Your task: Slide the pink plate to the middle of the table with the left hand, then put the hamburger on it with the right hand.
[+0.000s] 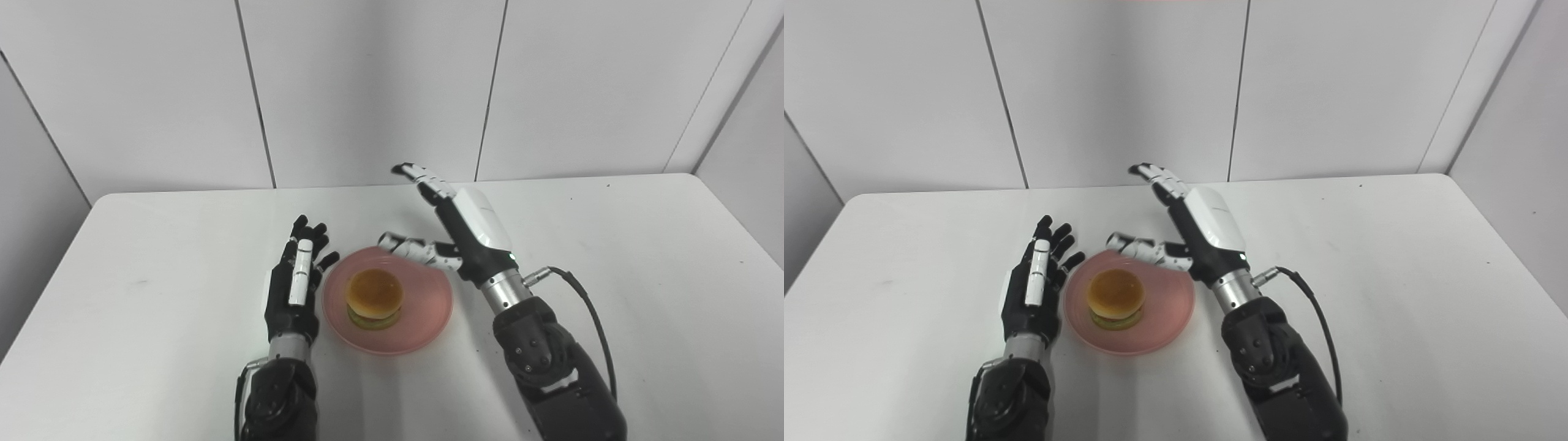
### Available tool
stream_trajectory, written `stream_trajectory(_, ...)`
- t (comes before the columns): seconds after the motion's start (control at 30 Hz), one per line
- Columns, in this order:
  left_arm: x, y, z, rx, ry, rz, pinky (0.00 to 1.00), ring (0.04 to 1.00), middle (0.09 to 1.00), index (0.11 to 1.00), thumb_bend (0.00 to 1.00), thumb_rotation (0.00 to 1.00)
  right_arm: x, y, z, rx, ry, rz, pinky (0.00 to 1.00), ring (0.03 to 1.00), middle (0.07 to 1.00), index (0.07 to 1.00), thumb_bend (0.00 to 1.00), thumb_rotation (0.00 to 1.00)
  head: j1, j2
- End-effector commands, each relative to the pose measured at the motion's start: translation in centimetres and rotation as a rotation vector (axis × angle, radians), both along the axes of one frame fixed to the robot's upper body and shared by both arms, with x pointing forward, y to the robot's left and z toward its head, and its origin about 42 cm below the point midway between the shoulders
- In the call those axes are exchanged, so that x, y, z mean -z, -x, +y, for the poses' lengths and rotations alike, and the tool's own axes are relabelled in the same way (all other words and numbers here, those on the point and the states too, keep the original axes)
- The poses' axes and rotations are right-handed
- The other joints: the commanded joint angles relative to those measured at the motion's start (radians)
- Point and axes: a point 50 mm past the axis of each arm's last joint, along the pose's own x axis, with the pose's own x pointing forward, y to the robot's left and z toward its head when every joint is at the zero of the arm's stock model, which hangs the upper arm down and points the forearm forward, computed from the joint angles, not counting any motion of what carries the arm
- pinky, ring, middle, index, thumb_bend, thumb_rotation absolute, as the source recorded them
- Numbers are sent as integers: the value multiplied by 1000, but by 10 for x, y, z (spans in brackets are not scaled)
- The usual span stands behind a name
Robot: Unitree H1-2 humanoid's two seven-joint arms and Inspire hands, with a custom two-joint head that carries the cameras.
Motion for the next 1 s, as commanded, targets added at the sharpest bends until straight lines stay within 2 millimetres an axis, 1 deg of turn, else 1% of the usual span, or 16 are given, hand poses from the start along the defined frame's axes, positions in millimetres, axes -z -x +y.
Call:
stream_trajectory(0.0,18,13,-4,-51,-18,48,814,932,920,873,576,758,-3,-1,-1,7,-96,-46,987,992,969,917,806,998,-5,1)
stream_trajectory(0.03,18,14,-2,-58,-40,31,820,935,924,875,572,765,6,-2,-2,-3,-188,-3,994,996,973,919,801,999,-8,0)
stream_trajectory(0.07,17,14,-1,-62,-54,20,871,953,934,879,563,774,12,-3,-3,-12,-257,26,997,998,987,942,763,1000,-8,0)
stream_trajectory(0.1,17,14,1,-61,-75,7,898,962,940,881,559,779,20,-4,-5,-9,-340,73,999,999,993,954,743,1000,-9,1)
stream_trajectory(0.13,16,14,2,-60,-89,-2,958,983,956,889,558,789,26,-4,-6,-6,-393,103,1000,1000,998,982,778,1000,-9,1)
stream_trajectory(0.17,16,13,4,-58,-104,-10,990,995,968,904,561,796,31,-5,-8,6,-441,121,1000,1000,1000,996,790,1000,-11,-1)
stream_trajectory(0.27,16,12,9,-54,-144,-27,999,1000,977,925,566,814,42,-6,-10,36,-564,156,1000,1000,1000,1000,790,1000,-23,2)
stream_trajectory(0.33,16,12,13,-52,-170,-33,1000,1000,979,934,577,829,48,-5,-10,51,-612,175,1000,1000,998,1000,779,1000,-32,0)
stream_trajectory(0.4,17,12,15,-52,-181,-32,1000,1000,980,939,590,841,53,-5,-9,59,-621,188,1000,1000,1000,1000,770,1000,-37,0)
stream_trajectory(0.53,17,12,17,-43,-176,-20,1000,1000,983,941,601,847,63,2,-7,73,-581,206,1000,1000,996,1000,772,1000,-38,1)
stream_trajectory(0.6,17,11,18,-37,-162,-16,1000,1000,989,945,603,832,66,4,-7,69,-568,211,1000,1000,999,1000,757,1000,-39,1)
stream_trajectory(0.8,15,8,22,-16,-145,-5,1000,1000,980,954,613,821,78,14,-2,91,-555,232,1000,1000,1000,991,786,1000,-62,5)
stream_trajectory(0.9,15,6,25,-14,-137,5,959,1000,995,972,638,816,83,17,3,99,-548,245,1000,1000,993,993,771,1000,-66,-4)
stream_trajectory(0.97,15,4,27,-13,-125,4,954,1000,999,977,644,809,85,18,6,90,-553,253,1000,1000,994,998,765,1000,-63,-7)
